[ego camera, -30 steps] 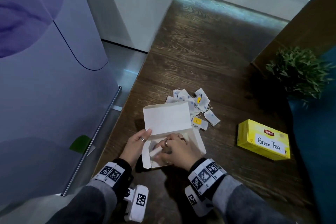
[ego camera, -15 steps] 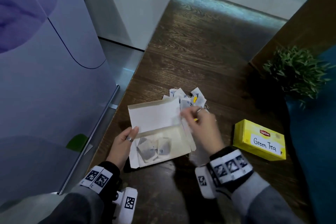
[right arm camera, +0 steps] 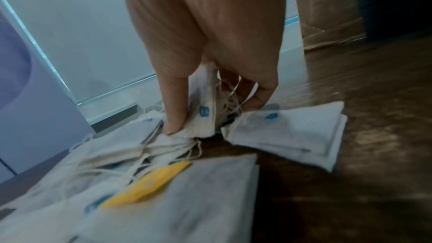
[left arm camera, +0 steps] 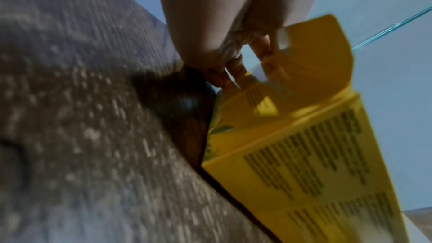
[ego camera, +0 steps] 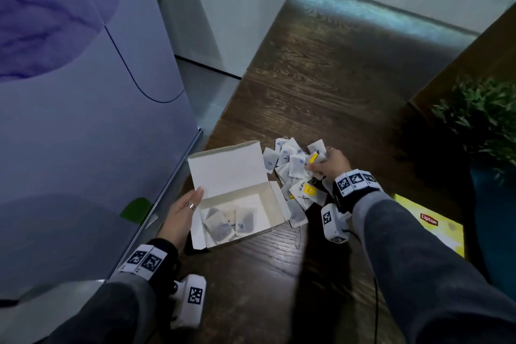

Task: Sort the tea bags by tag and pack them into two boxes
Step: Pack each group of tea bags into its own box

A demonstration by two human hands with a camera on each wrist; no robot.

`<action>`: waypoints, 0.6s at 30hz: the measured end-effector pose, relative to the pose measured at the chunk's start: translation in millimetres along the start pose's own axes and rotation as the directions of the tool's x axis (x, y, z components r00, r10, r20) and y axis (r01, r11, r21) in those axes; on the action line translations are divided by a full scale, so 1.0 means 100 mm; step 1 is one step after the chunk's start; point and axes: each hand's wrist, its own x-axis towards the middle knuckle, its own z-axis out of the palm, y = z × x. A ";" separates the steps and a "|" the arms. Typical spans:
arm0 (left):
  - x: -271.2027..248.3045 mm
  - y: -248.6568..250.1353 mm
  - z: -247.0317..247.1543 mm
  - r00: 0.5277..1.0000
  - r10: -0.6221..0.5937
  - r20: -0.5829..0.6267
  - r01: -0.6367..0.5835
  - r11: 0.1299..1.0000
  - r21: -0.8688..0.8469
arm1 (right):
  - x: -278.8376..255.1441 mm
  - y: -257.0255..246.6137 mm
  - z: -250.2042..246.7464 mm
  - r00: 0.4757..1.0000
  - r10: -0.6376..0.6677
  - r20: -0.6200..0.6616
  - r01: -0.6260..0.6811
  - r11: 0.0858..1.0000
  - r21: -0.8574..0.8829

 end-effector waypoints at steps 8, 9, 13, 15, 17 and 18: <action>-0.03 0.00 0.02 1.000 -0.024 -0.004 0.024 0.999 -0.028 | -0.38 -0.07 -0.28 0.978 -0.143 -0.149 0.172 0.963 0.205; -0.03 0.00 0.02 1.000 -0.030 -0.005 0.030 0.999 -0.032 | -0.47 -0.12 -0.33 0.969 -0.177 -0.173 0.219 0.939 0.264; -0.06 0.02 0.03 0.999 -0.050 0.008 0.050 0.998 -0.024 | -0.96 -0.49 -0.44 0.924 -0.363 -0.119 0.378 0.824 0.422; -0.08 0.04 0.03 0.999 -0.054 0.010 0.054 0.998 -0.023 | -1.22 -0.69 -0.37 0.894 -0.448 0.004 0.395 0.793 0.464; -0.08 0.04 0.03 0.999 -0.054 0.008 0.054 0.998 -0.026 | -1.43 -0.84 -0.22 0.848 -0.515 0.129 0.393 0.773 0.498; -0.09 0.05 0.03 0.999 -0.048 0.010 0.048 0.999 -0.020 | -1.50 -0.88 -0.11 0.829 -0.526 0.192 0.375 0.775 0.508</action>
